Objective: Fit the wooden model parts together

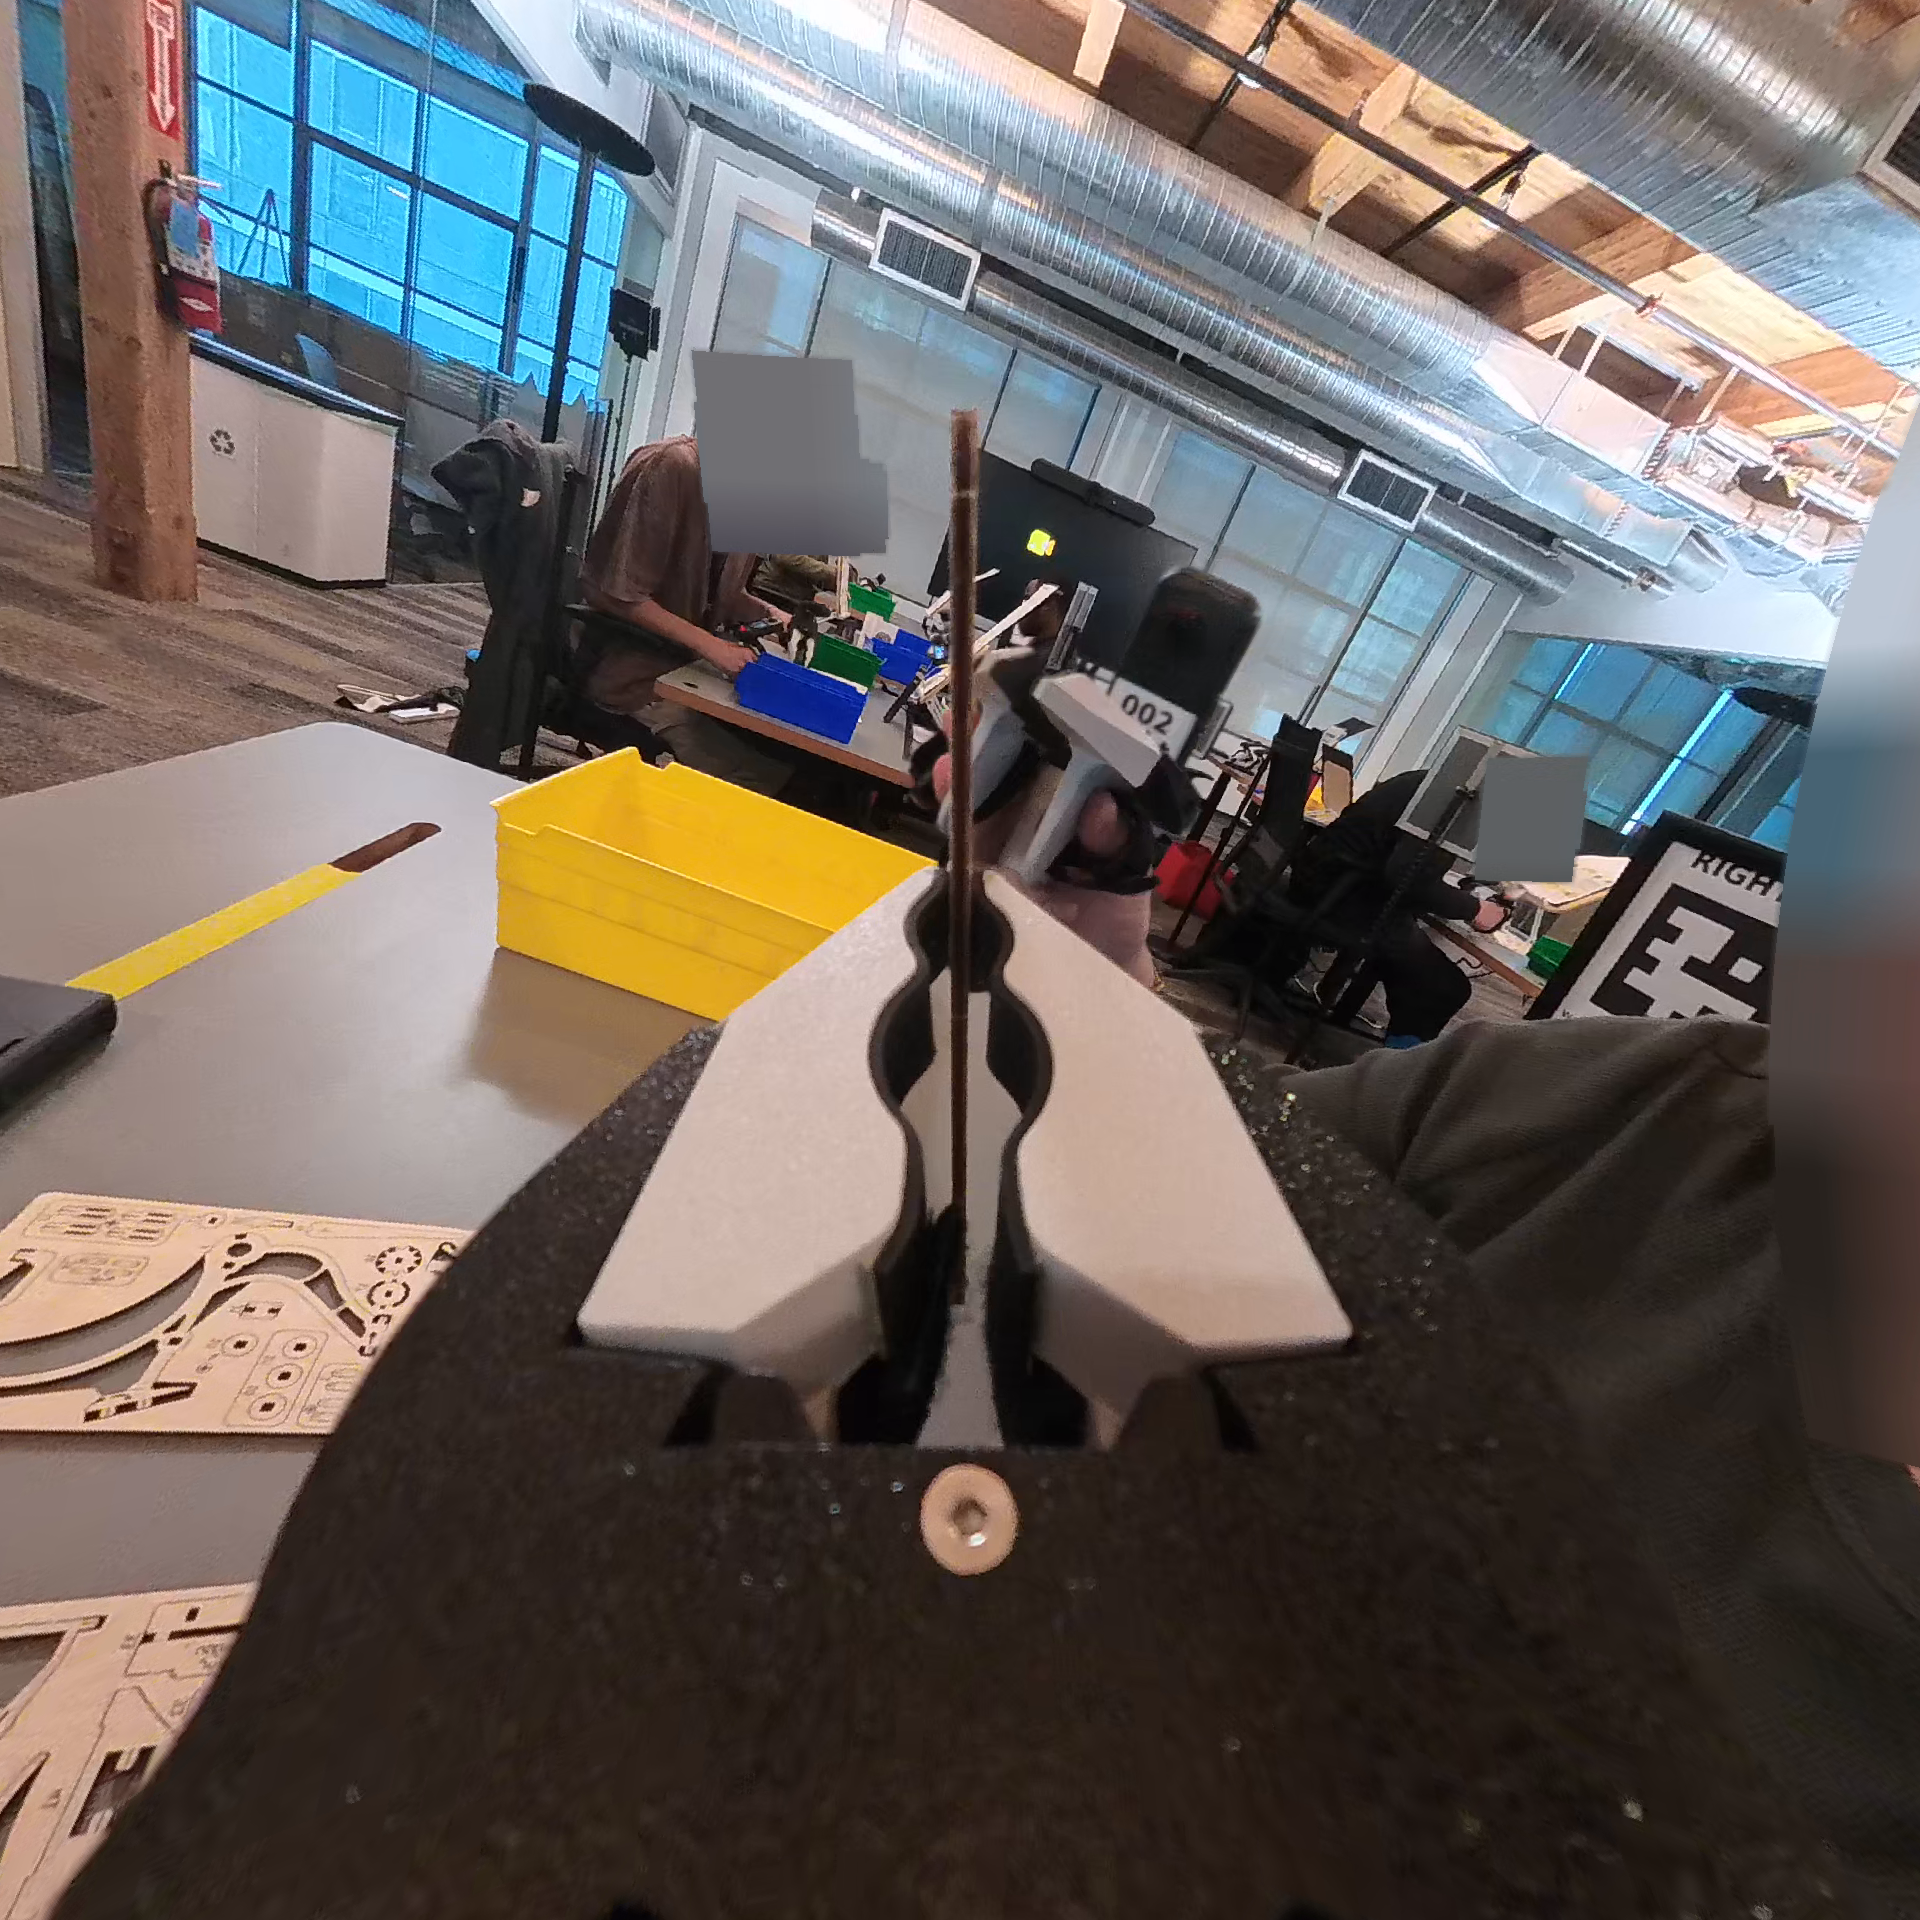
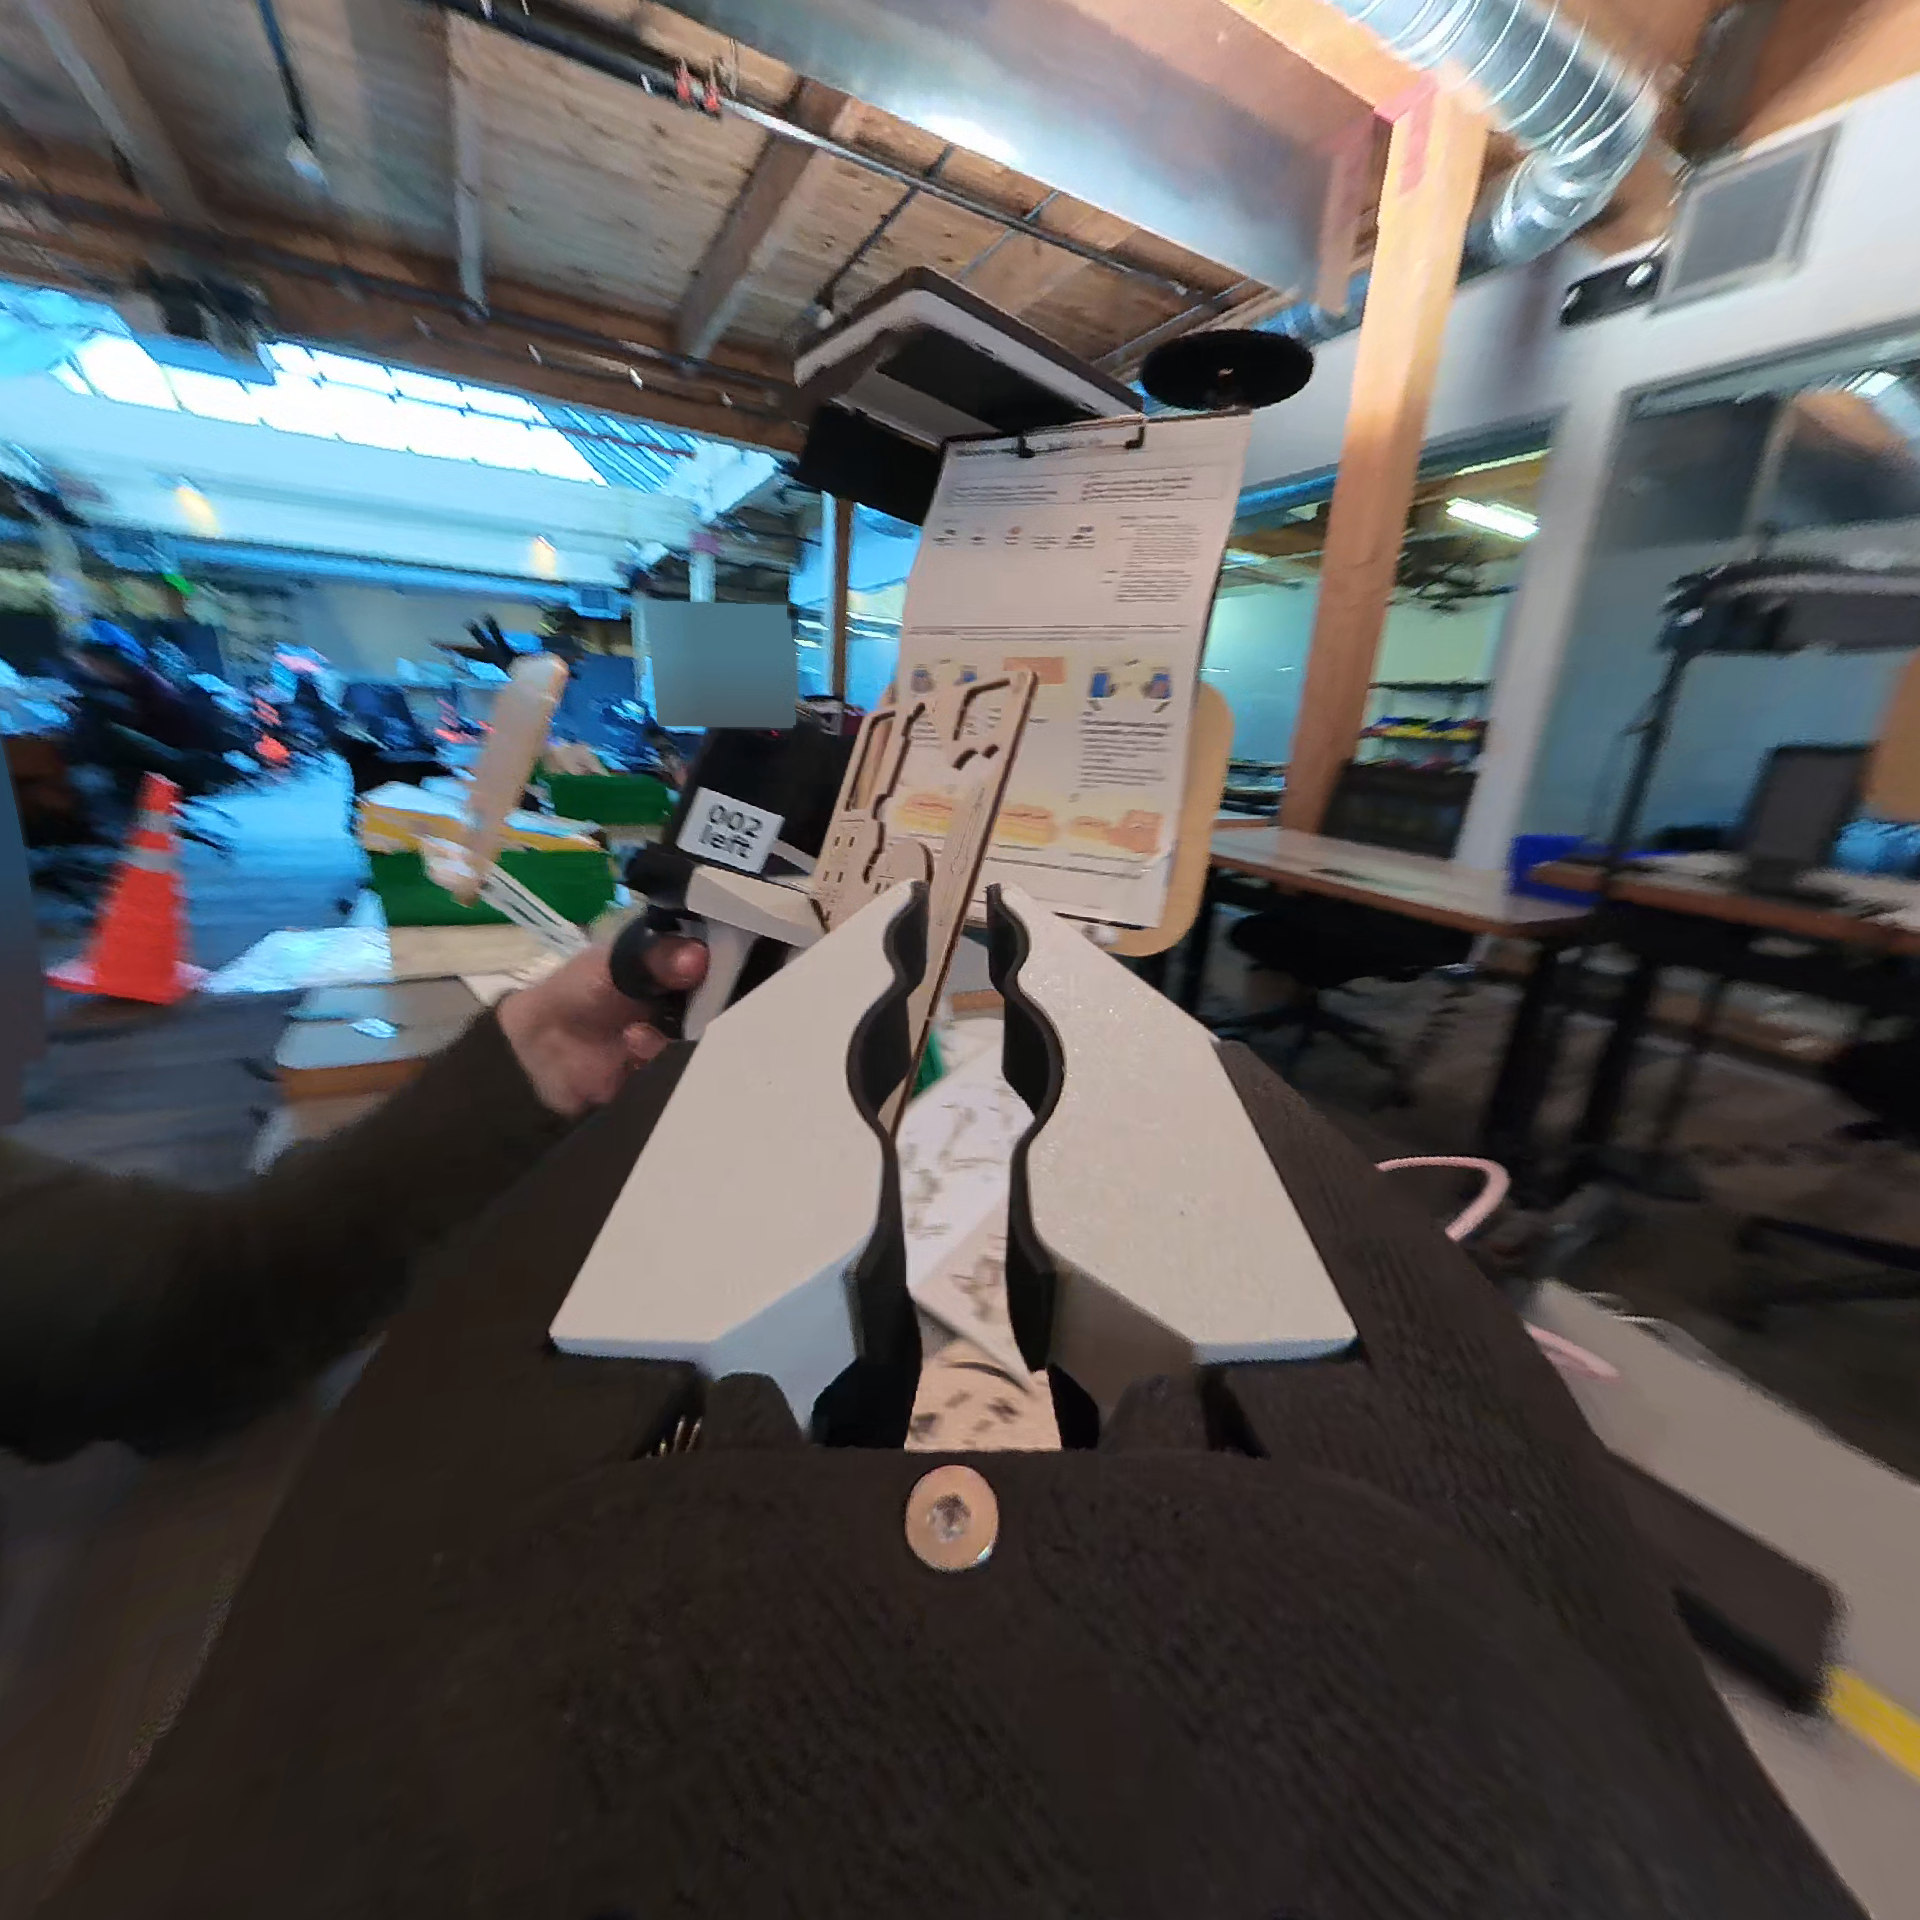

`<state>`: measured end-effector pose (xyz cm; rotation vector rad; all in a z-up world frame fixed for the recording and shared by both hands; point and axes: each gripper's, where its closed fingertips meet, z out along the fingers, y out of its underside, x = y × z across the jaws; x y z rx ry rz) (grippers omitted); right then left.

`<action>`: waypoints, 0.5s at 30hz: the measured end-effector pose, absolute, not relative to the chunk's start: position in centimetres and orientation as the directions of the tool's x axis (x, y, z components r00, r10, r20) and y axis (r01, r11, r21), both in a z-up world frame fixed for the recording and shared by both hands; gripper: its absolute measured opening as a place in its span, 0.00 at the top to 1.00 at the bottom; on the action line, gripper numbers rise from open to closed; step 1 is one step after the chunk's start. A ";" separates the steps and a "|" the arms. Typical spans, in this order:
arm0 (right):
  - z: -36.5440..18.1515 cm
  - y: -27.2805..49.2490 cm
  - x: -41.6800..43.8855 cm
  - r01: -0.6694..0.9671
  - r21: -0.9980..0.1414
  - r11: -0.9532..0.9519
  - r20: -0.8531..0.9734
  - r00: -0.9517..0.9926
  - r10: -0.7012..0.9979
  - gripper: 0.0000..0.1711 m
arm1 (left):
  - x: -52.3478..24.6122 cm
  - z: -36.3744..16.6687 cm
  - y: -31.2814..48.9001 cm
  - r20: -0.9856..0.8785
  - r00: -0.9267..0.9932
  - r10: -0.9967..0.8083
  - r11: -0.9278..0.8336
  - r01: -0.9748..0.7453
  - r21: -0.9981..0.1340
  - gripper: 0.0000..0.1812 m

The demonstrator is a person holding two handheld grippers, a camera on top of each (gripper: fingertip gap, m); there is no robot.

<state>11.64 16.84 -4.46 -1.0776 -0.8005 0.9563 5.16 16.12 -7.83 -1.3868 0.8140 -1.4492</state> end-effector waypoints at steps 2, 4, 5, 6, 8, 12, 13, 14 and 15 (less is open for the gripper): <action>-4.5 16.7 11.6 -0.201 -0.955 0.217 0.119 0.408 0.905 0.97 | 5.2 -7.9 16.1 0.364 0.077 -0.928 -0.347 0.177 -0.921 1.00; -4.6 16.6 11.4 -0.175 -0.953 0.246 0.152 0.423 0.893 0.98 | 5.3 -8.0 16.1 0.368 0.074 -0.927 -0.352 0.172 -0.920 1.00; -4.7 16.5 11.3 -0.160 -0.953 0.257 0.168 0.427 0.889 0.99 | 5.4 -8.0 16.0 0.368 0.073 -0.927 -0.352 0.171 -0.920 1.00; -4.8 16.5 11.1 -0.144 -0.953 0.267 0.182 0.431 0.884 0.99 | 5.5 -8.0 16.0 0.370 0.074 -0.926 -0.354 0.169 -0.920 1.00; -5.1 16.4 10.8 -0.112 -0.952 0.285 0.210 0.437 0.874 1.00 | 5.5 -8.0 16.0 0.372 0.076 -0.925 -0.356 0.170 -0.919 1.00; -5.6 16.6 10.5 -0.069 -0.952 0.298 0.238 0.445 0.863 1.00 | 5.4 -7.9 16.2 0.386 0.074 -0.920 -0.368 0.183 -0.912 1.00; -5.6 16.7 10.5 -0.065 -0.953 0.296 0.237 0.451 0.860 1.00 | 5.4 -7.9 16.2 0.388 0.070 -0.919 -0.370 0.186 -0.910 1.00; -5.7 16.9 10.6 -0.064 -0.955 0.291 0.231 0.456 0.859 0.99 | 5.3 -7.9 16.2 0.389 0.067 -0.919 -0.371 0.187 -0.910 1.00; -5.8 17.1 10.6 -0.066 -0.958 0.278 0.219 0.456 0.863 0.96 | 5.3 -7.8 16.1 0.387 0.065 -0.920 -0.369 0.188 -0.910 1.00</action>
